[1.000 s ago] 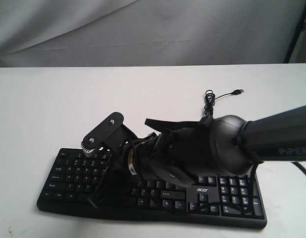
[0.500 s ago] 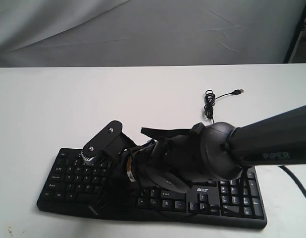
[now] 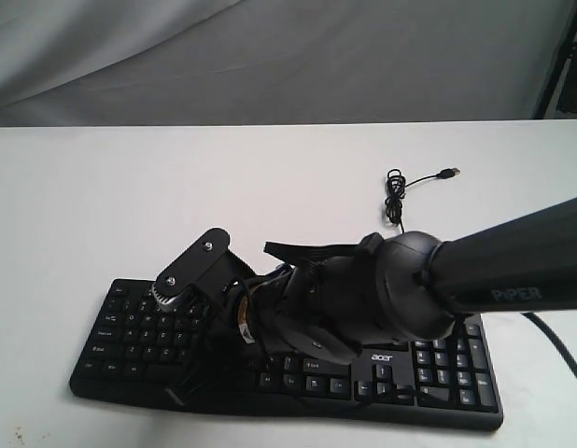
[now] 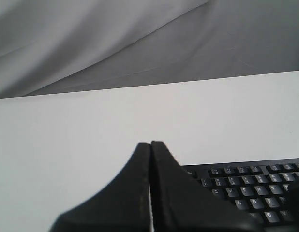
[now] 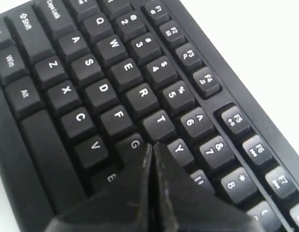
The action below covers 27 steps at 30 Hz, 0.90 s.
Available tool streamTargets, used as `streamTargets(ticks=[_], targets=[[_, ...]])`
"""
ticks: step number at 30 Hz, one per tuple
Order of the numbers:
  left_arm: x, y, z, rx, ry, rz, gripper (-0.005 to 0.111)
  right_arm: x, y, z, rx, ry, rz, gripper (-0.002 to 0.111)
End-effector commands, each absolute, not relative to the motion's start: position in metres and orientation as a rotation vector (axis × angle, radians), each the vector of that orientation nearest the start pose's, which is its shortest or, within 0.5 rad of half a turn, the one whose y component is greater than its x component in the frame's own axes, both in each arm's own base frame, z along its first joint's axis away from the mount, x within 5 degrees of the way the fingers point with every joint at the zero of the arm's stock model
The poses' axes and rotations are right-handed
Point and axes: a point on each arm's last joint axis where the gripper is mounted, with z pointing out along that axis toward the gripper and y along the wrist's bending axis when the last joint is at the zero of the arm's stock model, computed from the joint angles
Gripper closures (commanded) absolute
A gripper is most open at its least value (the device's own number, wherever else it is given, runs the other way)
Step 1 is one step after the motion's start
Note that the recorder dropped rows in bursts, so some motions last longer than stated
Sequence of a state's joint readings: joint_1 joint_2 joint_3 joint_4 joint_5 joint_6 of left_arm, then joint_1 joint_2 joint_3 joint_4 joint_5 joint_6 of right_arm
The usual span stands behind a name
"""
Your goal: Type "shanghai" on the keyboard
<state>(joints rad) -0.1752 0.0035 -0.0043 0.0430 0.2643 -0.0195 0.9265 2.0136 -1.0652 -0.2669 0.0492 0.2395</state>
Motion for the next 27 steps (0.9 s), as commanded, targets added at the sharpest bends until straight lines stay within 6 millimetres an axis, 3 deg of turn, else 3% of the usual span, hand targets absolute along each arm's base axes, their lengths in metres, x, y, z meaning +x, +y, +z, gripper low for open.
streamTargets(ticks=[1, 9, 16, 22, 27], targets=[[0.054, -0.009, 0.190, 0.165, 1.736, -0.107, 0.107, 0.234, 0.310, 0.123, -1.158, 2.242, 0.344, 0.108], [0.054, -0.009, 0.190, 0.165, 1.736, -0.107, 0.107, 0.235, 0.317, 0.139, -1.147, 2.195, 0.370, 0.108], [0.054, -0.009, 0.190, 0.165, 1.736, -0.107, 0.107, 0.230, 0.362, 0.170, -1.232, 2.051, 0.391, 0.108], [0.054, -0.009, 0.190, 0.165, 1.736, -0.107, 0.107, 0.239, 0.392, 0.154, -1.293, 2.054, 0.338, 0.108], [0.054, -0.009, 0.190, 0.165, 1.736, -0.107, 0.107, 0.245, 0.402, 0.136, -1.305, 2.074, 0.324, 0.108]])
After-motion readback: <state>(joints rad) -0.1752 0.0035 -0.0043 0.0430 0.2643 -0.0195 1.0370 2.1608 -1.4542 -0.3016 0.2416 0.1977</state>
